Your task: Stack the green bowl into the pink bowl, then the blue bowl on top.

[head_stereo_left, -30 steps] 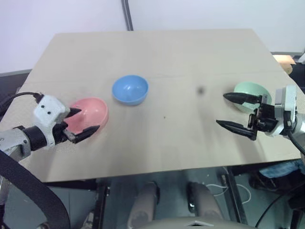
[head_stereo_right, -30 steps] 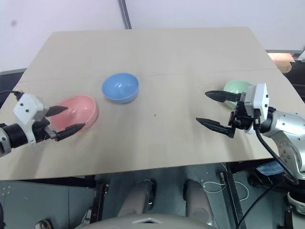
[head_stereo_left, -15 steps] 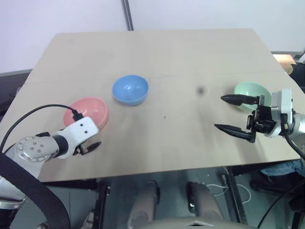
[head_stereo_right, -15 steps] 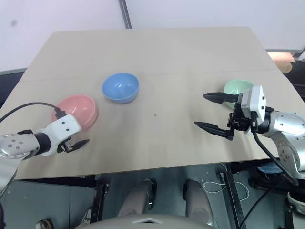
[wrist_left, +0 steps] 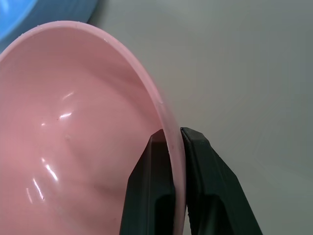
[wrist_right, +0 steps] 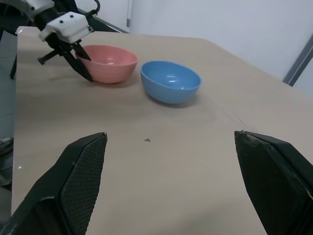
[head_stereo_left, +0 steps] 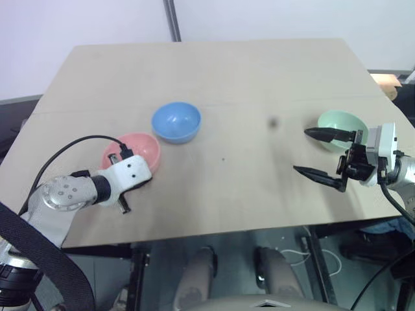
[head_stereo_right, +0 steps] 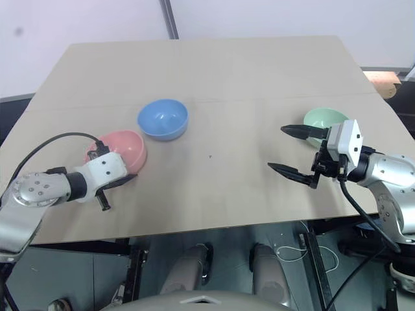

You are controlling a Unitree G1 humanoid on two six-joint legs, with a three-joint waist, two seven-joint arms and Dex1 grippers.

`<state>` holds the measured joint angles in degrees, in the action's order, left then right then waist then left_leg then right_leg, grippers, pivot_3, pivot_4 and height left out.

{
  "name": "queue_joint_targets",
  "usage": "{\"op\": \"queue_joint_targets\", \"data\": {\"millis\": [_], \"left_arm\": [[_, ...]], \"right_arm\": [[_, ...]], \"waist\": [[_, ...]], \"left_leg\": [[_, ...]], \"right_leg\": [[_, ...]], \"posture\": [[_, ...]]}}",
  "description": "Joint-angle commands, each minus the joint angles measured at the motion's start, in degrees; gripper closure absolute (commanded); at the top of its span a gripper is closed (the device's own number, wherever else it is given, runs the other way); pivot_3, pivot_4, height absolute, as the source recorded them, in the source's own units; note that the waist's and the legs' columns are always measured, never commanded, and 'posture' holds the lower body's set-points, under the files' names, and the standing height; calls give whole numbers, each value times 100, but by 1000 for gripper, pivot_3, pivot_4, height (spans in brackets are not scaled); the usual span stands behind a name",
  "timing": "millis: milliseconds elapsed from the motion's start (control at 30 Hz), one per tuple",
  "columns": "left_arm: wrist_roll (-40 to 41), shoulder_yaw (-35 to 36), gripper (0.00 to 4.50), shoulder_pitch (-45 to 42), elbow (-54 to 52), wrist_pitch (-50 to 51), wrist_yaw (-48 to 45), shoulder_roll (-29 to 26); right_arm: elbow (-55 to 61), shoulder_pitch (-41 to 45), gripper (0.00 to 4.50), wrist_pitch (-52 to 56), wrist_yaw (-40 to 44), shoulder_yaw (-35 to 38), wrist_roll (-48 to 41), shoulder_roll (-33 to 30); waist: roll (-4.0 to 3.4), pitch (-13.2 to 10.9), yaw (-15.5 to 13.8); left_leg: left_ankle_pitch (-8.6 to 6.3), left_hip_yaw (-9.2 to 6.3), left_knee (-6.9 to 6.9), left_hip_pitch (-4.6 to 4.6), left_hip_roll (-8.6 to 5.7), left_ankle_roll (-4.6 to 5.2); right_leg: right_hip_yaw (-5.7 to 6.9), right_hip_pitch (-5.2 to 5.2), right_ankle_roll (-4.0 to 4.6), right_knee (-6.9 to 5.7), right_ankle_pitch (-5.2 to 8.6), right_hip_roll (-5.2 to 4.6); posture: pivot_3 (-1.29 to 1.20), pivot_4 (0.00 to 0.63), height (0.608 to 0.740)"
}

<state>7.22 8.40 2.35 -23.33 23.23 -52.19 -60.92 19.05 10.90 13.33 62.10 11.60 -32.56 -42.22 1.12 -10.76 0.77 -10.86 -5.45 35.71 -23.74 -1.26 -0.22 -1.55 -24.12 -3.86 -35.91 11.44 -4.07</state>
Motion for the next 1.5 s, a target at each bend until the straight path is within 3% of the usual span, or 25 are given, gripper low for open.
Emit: {"op": "queue_joint_targets", "data": {"millis": [33, 133, 233, 433, 633, 767, 800, 867, 1067, 1167, 1300, 1367, 1500], "left_arm": [[599, 531, 4344, -82, -640, -209, -549, -156], [814, 319, 4344, -419, -762, -297, -975, -337], [700, -375, 4344, -1177, -551, -510, -1211, -253], [-25, -2222, 4344, -3439, 811, -1099, -1762, 956], [-441, -2967, 4344, -4626, 2293, -1987, -2307, 1781], [-457, -3045, 4344, -4857, 2939, -2396, -2515, 2089], [-411, -3028, 3600, -4864, 2998, -2407, -2563, 2136], [-466, -3020, 2973, -4843, 3148, -2577, -2597, 2188], [-566, -2906, 215, -4714, 3046, -2607, -2370, 2292], [-258, -2645, 89, -4662, 2635, -2020, -2357, 2200], [642, -1817, 89, -4277, 1805, -599, -2406, 1657], [709, -1357, 89, -3827, 1421, -715, -2129, 1447], [1784, -349, 89, -3166, 876, 166, -1490, 1764]], "right_arm": [[57, -15, 0, -125, -62, 117, -21, 3], [128, -122, 0, -89, -125, 245, -39, -47], [238, -257, 0, -50, -242, 395, -70, -87], [598, -628, 0, 14, -570, 572, -82, -45], [1159, -1133, 0, 516, -1232, 750, -83, -56], [1506, -1328, 0, 836, -1738, 761, -22, 13], [1576, -1365, 0, 900, -1862, 770, 15, 21], [1642, -1376, 0, 990, -2082, 791, 68, 33], [1451, -1246, 0, 966, -2459, 658, 544, -7], [1353, -1118, 0, 1199, -2515, 602, 544, -76], [628, -562, 0, 1413, -2878, 280, 1184, -233], [-7, -171, 0, 1081, -2876, -7, 1619, -294], [-1380, 631, 0, 930, -2683, -516, 2012, -214]], "waist": [[0, 0, -1], [0, 0, -27], [-2, 1, -43], [-3, 4, -55], [0, 1, 17], [-1, 2, 25], [-1, 1, 13], [-1, 1, 2], [-1, 1, -7], [-1, 1, 11], [-2, 0, 86], [-6, 2, 139], [-6, 1, 144]], "left_leg": [[0, 0, 0, 1, 0, 0], [0, -1, 1, 0, 0, 0], [0, -1, 4, 2, -9, 0], [1, -8, 28, 5, -17, 2], [-3, -6, 37, 1, -18, 8], [-3, -5, 38, 4, -16, 9], [-3, -5, 40, 4, -16, 9], [-3, -7, 43, 0, -16, 9], [-4, -8, 52, 0, -19, 11], [-4, -8, 52, 0, -18, 11], [-4, -7, 52, 1, -16, 11], [-4, -7, 51, 5, -14, 11], [-4, -7, 52, 7, -15, 11]], "right_leg": [[0, 0, 0, 0, 0, 0], [1, 3, 0, 0, 0, -2], [2, 5, 0, -1, 0, 0], [6, 28, -6, -4, -3, 7], [4, 28, -32, -4, -17, 7], [2, 28, -32, -9, -17, 9], [2, 28, -31, -9, -17, 9], [3, 28, -32, -9, -18, 8], [3, 32, -29, -9, -16, 6], [3, 31, -35, -9, -19, 6], [2, 30, -35, -12, -19, 8], [2, 30, -28, -14, -15, 8], [2, 33, -28, -13, -15, 5]], "posture": [[0, 150, 740], [0, 150, 740], [0, 150, 740], [0, 150, 740], [0, 150, 740], [0, 150, 740], [0, 150, 740], [0, 150, 740], [0, 150, 740], [0, 150, 740], [0, 150, 740], [0, 150, 740], [0, 150, 740]]}}
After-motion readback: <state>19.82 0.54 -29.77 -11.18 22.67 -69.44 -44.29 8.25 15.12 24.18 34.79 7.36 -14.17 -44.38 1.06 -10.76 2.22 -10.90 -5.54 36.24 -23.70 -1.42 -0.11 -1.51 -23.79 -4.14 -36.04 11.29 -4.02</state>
